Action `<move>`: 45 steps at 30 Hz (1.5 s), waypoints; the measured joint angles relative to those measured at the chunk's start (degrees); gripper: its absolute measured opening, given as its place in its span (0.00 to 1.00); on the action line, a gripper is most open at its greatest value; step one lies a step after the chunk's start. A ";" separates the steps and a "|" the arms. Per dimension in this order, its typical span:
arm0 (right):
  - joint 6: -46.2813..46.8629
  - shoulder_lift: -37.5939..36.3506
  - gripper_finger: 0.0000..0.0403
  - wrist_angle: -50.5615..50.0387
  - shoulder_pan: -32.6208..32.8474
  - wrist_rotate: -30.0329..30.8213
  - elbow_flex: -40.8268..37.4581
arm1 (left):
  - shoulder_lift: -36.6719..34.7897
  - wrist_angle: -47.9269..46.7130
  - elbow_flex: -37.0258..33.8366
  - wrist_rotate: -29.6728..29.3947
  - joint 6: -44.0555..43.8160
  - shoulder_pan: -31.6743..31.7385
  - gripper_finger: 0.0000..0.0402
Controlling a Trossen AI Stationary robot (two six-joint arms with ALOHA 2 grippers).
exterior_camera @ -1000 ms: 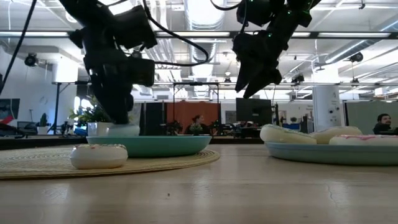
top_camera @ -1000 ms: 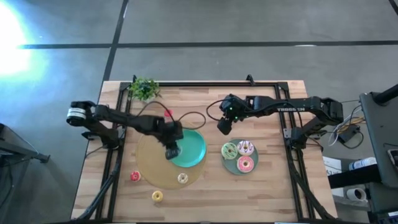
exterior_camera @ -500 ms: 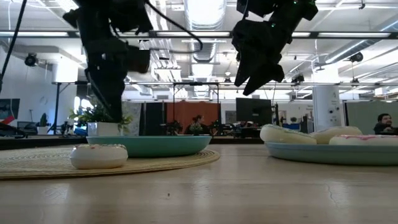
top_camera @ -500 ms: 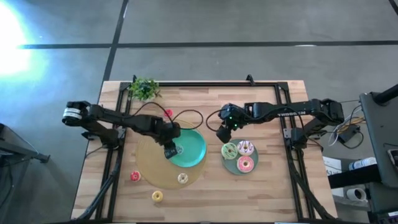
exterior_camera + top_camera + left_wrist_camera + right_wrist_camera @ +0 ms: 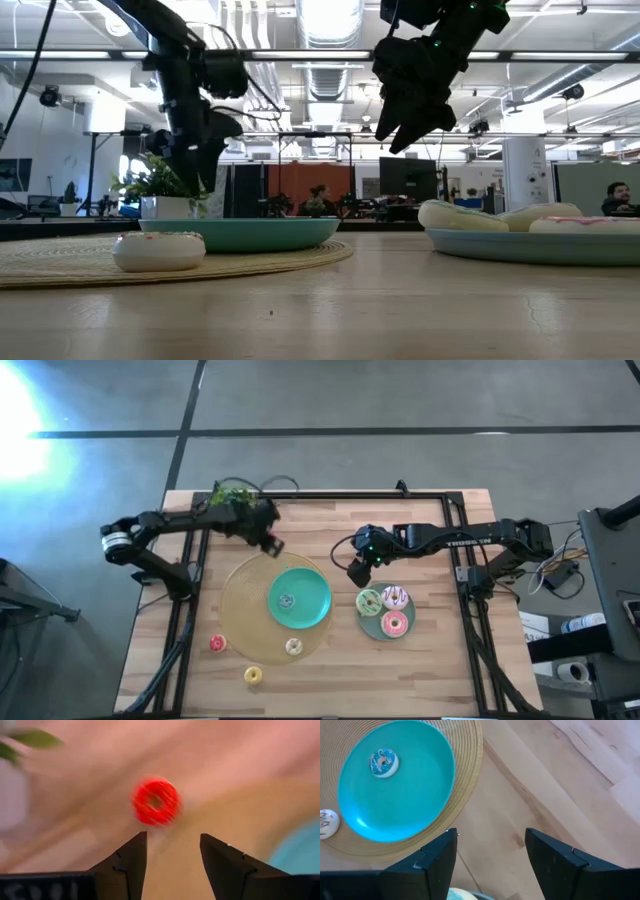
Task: Pick & Place donuts
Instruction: Put the small red donut on the left plate
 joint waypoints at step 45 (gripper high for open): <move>-3.22 0.00 0.56 -0.10 -1.90 2.95 -0.33 | 1.92 8.61 7.11 9.15 -0.10 -7.84 0.00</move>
